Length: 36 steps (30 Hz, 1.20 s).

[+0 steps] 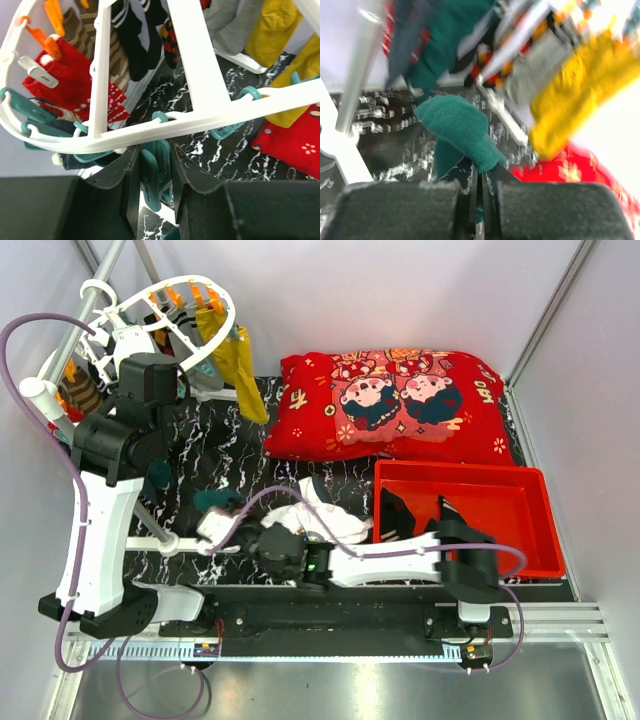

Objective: Remove the socks clipped to the hanger

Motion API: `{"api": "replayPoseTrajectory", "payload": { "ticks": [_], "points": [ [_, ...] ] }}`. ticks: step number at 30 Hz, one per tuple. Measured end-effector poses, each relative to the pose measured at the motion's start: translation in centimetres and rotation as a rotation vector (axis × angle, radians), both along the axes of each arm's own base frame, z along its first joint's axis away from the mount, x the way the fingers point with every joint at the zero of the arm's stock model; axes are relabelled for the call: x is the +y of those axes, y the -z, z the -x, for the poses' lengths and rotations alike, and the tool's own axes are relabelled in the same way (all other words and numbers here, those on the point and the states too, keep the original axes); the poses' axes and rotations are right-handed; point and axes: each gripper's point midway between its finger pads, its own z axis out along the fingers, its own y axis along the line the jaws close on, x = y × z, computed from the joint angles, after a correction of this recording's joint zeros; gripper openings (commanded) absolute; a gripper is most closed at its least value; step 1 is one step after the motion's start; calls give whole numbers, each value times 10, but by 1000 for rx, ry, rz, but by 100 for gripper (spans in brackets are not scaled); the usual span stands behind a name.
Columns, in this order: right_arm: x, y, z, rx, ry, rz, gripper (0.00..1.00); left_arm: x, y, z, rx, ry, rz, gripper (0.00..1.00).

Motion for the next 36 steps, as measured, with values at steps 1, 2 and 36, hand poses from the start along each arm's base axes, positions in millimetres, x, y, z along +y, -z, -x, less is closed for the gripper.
{"api": "replayPoseTrajectory", "payload": {
  "ticks": [1, 2, 36],
  "points": [
    [-13, -2, -2, 37, 25, -12, 0, -1, 0, 0, -6, 11, 6, 20],
    [-28, -5, -3, 75, 53, -22, 0, -3, 0, -1, -12, 24, 12, 21],
    [-423, 174, -98, 1053, 1045, -447, 68, -51, -28, 33, -228, 420, 166, 99]
  ]
}}
